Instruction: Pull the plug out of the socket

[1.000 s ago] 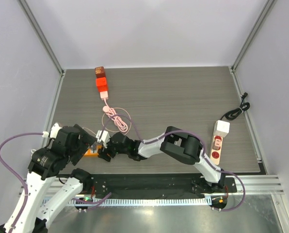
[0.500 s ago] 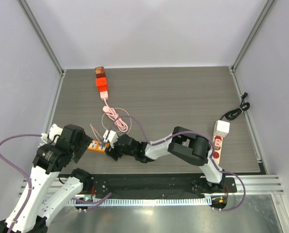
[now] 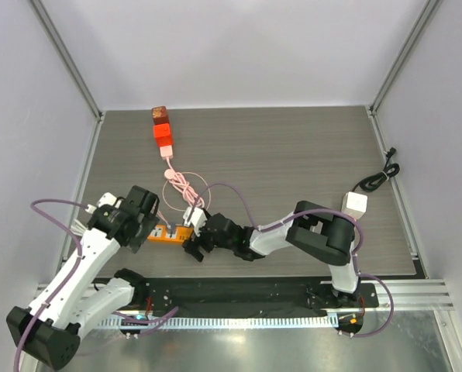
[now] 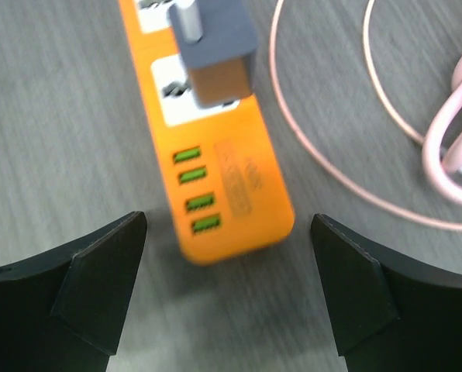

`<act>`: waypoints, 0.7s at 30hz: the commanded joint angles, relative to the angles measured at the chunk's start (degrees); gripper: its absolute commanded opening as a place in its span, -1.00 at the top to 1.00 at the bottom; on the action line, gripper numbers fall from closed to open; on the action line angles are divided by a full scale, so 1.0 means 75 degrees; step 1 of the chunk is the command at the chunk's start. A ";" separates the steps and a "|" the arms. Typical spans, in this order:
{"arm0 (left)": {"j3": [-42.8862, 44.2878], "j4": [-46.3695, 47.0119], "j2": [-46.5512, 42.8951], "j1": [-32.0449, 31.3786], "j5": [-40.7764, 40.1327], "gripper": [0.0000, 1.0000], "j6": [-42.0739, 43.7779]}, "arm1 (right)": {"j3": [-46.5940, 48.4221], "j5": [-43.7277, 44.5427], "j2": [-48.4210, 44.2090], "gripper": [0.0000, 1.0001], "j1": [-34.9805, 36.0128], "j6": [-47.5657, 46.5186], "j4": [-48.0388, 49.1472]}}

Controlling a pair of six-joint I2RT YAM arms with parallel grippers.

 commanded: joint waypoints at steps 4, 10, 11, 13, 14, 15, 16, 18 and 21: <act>-0.0561 0.1097 0.0057 0.0741 0.0317 0.00 0.0175 | -0.0793 -0.0481 -0.1011 -0.87 0.0020 0.0571 0.1499; -0.1756 0.2876 0.0080 0.3189 0.2916 0.86 0.1581 | -0.0888 -0.0669 -0.1024 -0.85 0.0008 0.0783 0.1793; -0.1862 0.3089 0.0173 0.3227 0.3163 0.93 0.1663 | -0.0853 -0.0715 -0.1023 -0.84 0.0008 0.0783 0.1688; -0.2085 0.3546 0.0349 0.3227 0.3704 1.00 0.1711 | -0.0841 -0.0751 -0.1023 -0.84 -0.0003 0.0806 0.1687; -0.2097 0.3665 0.0442 0.3227 0.3774 1.00 0.1757 | -0.0829 -0.0786 -0.1012 -0.83 -0.0003 0.0806 0.1711; -0.2109 0.3793 0.0652 0.3239 0.3868 1.00 0.1862 | -0.0806 -0.0786 -0.0988 -0.82 -0.0003 0.0818 0.1688; -0.2097 0.3818 0.0747 0.3239 0.3904 1.00 0.1944 | -0.0782 -0.0798 -0.0965 -0.82 -0.0003 0.0795 0.1687; -0.2027 0.3865 0.0923 0.3239 0.3858 1.00 0.2085 | -0.0678 -0.0856 -0.0836 -0.82 -0.0015 0.0783 0.1617; -0.2085 0.3981 0.1017 0.3227 0.3740 1.00 0.2086 | -0.0432 -0.0903 -0.0637 -0.80 -0.0015 0.0631 0.1465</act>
